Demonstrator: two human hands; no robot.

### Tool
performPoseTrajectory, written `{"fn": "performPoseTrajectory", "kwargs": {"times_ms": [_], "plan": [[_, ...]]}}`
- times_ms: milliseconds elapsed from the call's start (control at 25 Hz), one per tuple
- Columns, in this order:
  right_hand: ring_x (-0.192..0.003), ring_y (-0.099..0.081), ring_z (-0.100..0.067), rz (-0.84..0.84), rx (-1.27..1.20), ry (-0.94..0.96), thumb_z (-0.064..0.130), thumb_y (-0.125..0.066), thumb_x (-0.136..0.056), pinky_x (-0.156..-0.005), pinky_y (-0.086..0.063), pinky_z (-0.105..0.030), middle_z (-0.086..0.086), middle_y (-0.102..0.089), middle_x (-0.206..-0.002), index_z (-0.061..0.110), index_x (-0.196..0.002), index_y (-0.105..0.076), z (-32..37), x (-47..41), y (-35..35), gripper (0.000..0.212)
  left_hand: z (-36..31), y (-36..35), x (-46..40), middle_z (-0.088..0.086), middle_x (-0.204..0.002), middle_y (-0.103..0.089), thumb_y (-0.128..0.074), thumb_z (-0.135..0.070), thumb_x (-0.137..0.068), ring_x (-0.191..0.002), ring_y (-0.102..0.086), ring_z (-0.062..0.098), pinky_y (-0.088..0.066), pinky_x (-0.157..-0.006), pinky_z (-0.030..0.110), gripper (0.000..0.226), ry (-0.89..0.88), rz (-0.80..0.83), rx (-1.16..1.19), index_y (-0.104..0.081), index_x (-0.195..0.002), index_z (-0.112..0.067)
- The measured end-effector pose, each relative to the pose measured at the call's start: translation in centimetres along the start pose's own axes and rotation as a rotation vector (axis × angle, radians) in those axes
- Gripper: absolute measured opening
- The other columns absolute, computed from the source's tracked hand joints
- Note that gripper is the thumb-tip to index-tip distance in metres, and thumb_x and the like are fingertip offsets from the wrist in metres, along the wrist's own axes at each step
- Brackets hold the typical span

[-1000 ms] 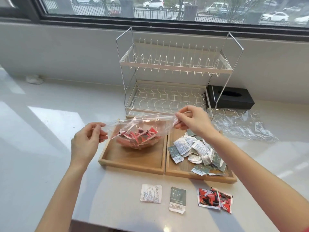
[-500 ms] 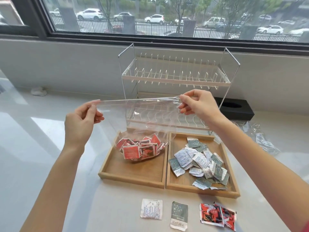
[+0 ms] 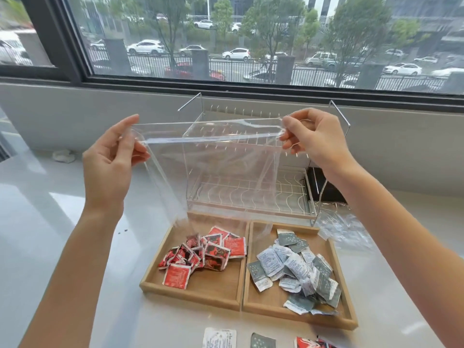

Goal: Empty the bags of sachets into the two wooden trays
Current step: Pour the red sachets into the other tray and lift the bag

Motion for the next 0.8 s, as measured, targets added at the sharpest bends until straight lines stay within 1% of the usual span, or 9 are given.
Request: {"fn": "performPoseTrajectory", "kwargs": {"times_ms": [80, 200, 320, 400, 480, 560, 680, 720, 800], "plan": [[-0.045, -0.060, -0.003, -0.048, 0.014, 0.066, 0.015, -0.059, -0.087, -0.045, -0.048, -0.015, -0.004, -0.064, -0.066, 0.016, -0.080, -0.057, 1.1, 0.2, 1.4, 0.007, -0.9, -0.7, 0.1, -0.020, -0.055, -0.060, -0.045, -0.013, -0.092, -0.058, -0.055, -0.002, -0.049, -0.069, 0.011, 0.029, -0.047, 0.016, 0.021, -0.059, -0.107, -0.033], [-0.049, -0.062, -0.003, -0.137, 0.142, 0.204, 0.017, -0.059, -0.087, -0.049, -0.049, -0.014, 0.001, -0.065, -0.066, 0.020, -0.081, -0.056, 2.1, 1.2, 3.4, 0.007, -1.7, -1.9, 1.2, -0.020, -0.058, -0.061, -0.045, -0.014, -0.091, -0.061, -0.054, -0.001, -0.049, -0.072, 0.013, 0.031, -0.125, 0.044, 0.041, -0.059, -0.110, -0.035], [-0.056, -0.065, -0.005, -0.194, 0.180, 0.321, 0.019, -0.058, -0.087, -0.056, -0.053, -0.018, 0.004, -0.065, -0.070, 0.027, -0.083, -0.053, 3.0, 2.7, 4.6, 0.010, -2.3, -2.8, 2.0, -0.020, -0.062, -0.063, -0.046, -0.018, -0.089, -0.064, -0.057, 0.000, -0.051, -0.075, 0.017, 0.028, -0.169, 0.053, 0.074, -0.061, -0.107, -0.034], [-0.059, -0.066, -0.006, -0.223, 0.184, 0.359, 0.019, -0.058, -0.088, -0.060, -0.055, -0.020, 0.006, -0.065, -0.071, 0.029, -0.085, -0.052, 2.3, 4.1, 5.5, 0.011, -1.9, -3.3, 2.9, -0.021, -0.066, -0.066, -0.048, -0.020, -0.089, -0.067, -0.060, 0.000, -0.051, -0.077, 0.017, 0.026, -0.172, 0.067, 0.065, -0.062, -0.103, -0.036], [-0.060, -0.066, -0.007, -0.215, 0.219, 0.331, 0.018, -0.058, -0.087, -0.063, -0.055, -0.020, 0.007, -0.065, -0.071, 0.023, -0.089, -0.053, -0.4, 6.2, 5.9, 0.007, -0.2, -3.6, 4.9, -0.024, -0.070, -0.068, -0.049, -0.021, -0.089, -0.072, -0.063, -0.003, -0.050, -0.080, 0.013, 0.027, -0.139, 0.100, -0.009, -0.061, -0.103, -0.040], [-0.061, -0.066, -0.007, -0.155, 0.255, 0.196, 0.018, -0.059, -0.086, -0.064, -0.055, -0.021, 0.007, -0.066, -0.070, 0.020, -0.090, -0.054, -5.1, 8.8, 5.8, 0.008, 3.6, -3.8, 8.0, -0.028, -0.070, -0.068, -0.050, -0.016, -0.089, -0.070, -0.062, -0.002, -0.048, -0.075, 0.006, 0.031, -0.014, 0.142, -0.120, -0.057, -0.104, -0.042], [-0.059, -0.067, -0.005, -0.065, 0.252, -0.184, 0.015, -0.063, -0.083, -0.064, -0.056, -0.025, 0.001, -0.068, -0.069, 0.024, -0.092, -0.054, -13.7, 13.2, 5.1, 0.016, 10.3, -3.4, 13.7, -0.029, -0.065, -0.067, -0.051, -0.014, -0.089, -0.069, -0.055, 0.013, -0.042, -0.062, 0.003, 0.038, 0.274, 0.171, -0.227, -0.054, -0.100, -0.050], [-0.057, -0.066, -0.005, -0.059, 0.220, -0.333, 0.013, -0.063, -0.083, -0.063, -0.055, -0.026, -0.001, -0.068, -0.068, 0.020, -0.097, -0.054, -16.5, 14.6, 5.1, 0.018, 12.4, -3.2, 15.6, -0.032, -0.063, -0.066, -0.052, -0.016, -0.089, -0.071, -0.055, 0.017, -0.041, -0.061, 0.003, 0.037, 0.371, 0.175, -0.244, -0.054, -0.098, -0.052], [-0.052, -0.064, -0.003, -0.053, 0.130, -0.596, 0.008, -0.062, -0.083, -0.062, -0.055, -0.025, -0.001, -0.067, -0.065, 0.009, -0.108, -0.052, -21.0, 17.4, 4.8, 0.027, 15.7, -2.7, 19.1, -0.034, -0.062, -0.065, -0.053, -0.015, -0.088, -0.081, -0.061, 0.020, -0.043, -0.066, 0.005, 0.036, 0.511, 0.168, -0.259, -0.057, -0.092, -0.050]]}}
Point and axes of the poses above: each hand's wrist, its own x-axis away from the middle knuckle, its own y-axis out of the back of the hand, z = x × y, the point moved 7 cm from there along -x, towards the middle knuckle
